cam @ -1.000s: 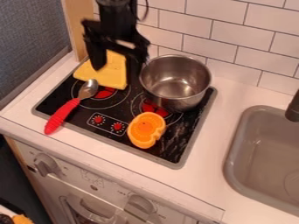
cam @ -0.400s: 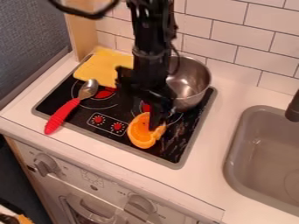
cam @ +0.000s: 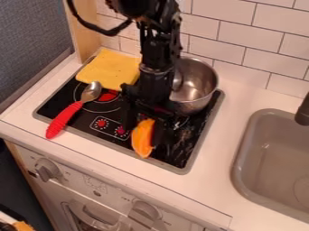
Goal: Put the pumpkin on the top of the yellow cloth
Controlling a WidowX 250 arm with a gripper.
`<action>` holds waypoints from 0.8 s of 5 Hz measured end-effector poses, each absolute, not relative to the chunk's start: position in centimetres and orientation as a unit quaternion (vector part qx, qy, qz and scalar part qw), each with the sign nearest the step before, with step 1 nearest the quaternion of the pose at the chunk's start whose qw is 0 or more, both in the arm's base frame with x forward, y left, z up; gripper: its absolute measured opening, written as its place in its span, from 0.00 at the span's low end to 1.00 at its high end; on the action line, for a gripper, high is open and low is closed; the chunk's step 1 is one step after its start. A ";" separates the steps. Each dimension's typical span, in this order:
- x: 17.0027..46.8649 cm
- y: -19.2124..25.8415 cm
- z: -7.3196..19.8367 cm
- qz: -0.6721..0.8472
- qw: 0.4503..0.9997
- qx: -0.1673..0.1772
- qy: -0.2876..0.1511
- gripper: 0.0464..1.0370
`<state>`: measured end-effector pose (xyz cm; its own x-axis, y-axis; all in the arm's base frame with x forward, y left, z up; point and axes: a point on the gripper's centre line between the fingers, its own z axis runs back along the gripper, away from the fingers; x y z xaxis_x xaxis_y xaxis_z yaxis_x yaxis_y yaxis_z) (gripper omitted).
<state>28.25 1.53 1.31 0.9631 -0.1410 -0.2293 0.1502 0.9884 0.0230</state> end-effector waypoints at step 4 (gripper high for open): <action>28.7 1.8 7.0 -0.107 0.992 0.031 0.060 0.57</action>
